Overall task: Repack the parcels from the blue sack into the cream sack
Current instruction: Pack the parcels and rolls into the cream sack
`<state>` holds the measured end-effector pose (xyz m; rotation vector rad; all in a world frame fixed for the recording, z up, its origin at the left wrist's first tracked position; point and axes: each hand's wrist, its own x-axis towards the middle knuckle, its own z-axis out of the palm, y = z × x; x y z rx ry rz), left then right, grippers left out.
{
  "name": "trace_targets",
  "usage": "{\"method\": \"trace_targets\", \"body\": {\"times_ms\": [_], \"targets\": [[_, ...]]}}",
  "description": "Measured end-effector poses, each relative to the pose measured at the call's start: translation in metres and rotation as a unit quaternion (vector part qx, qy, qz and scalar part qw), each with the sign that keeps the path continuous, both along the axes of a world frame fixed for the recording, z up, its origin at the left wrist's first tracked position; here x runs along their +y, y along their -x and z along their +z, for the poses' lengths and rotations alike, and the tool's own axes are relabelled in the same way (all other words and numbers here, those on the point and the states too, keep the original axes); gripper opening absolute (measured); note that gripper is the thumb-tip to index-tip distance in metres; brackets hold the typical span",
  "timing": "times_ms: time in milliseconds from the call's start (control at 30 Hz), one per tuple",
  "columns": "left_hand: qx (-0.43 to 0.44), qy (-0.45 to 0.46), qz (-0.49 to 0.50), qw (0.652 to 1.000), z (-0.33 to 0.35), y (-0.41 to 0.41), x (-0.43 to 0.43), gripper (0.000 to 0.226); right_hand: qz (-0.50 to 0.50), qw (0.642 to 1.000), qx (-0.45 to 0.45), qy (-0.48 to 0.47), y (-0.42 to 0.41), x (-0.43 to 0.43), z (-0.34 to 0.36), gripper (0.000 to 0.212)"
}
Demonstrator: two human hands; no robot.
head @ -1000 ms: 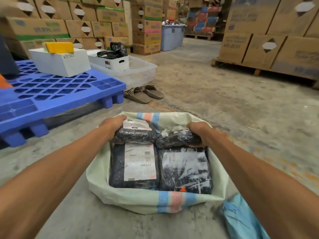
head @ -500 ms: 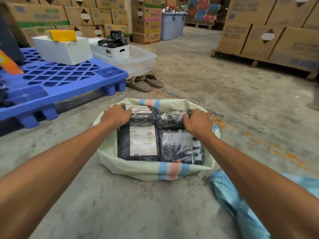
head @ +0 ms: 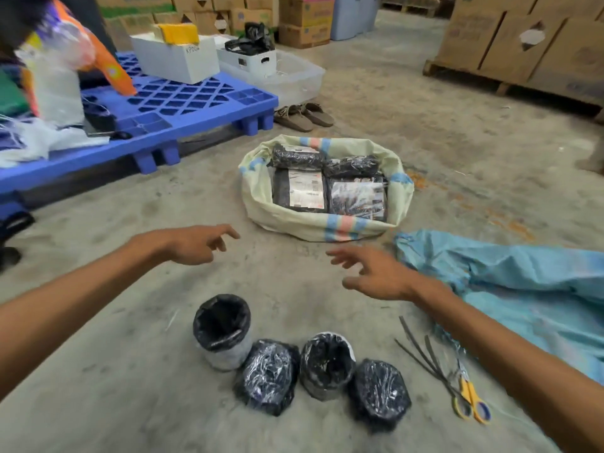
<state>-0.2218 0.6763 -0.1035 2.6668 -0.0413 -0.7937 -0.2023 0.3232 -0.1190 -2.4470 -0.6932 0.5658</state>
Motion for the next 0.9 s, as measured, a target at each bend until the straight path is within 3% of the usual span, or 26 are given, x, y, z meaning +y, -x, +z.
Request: {"method": "trace_targets", "body": {"times_ms": [100, 167, 233, 333, 500, 633, 767, 900], "targets": [[0.128, -0.033, -0.051, 0.99, -0.03, 0.065, 0.029, 0.112, 0.105, 0.976, 0.16, 0.108, 0.048, -0.009, -0.005, 0.104], [0.133, 0.061, -0.047, 0.988, -0.049, 0.105, 0.025, 0.126, 0.126, 0.961, 0.203, 0.143, 0.073, -0.017, -0.016, 0.131], [0.078, 0.221, 0.053, 0.971, -0.074, 0.133, 0.007, 0.119, 0.109, 0.975, 0.15, 0.12, 0.095, -0.019, -0.034, 0.139], [-0.015, 0.37, 0.199, 0.907, -0.106, 0.153, -0.014, 0.1, 0.032, 0.996, 0.082, -0.01, 0.122, -0.015, -0.067, 0.115], [-0.071, 0.386, 0.272, 0.879, -0.108, 0.149, -0.037, 0.082, -0.122, 0.973, 0.104, -0.168, 0.133, -0.009, -0.095, 0.093], [-0.097, 0.392, 0.288, 0.869, -0.083, 0.123, -0.044, 0.066, -0.243, 0.91, 0.167, -0.291, 0.107, -0.006, -0.091, 0.07], [-0.116, 0.377, 0.27, 0.878, -0.045, 0.065, -0.057, 0.052, -0.331, 0.846, 0.173, -0.381, 0.045, -0.011, -0.055, 0.062], [-0.169, 0.295, 0.246, 0.908, -0.015, -0.012, -0.074, 0.067, -0.362, 0.829, 0.135, -0.405, -0.036, -0.011, -0.018, 0.069]]}}
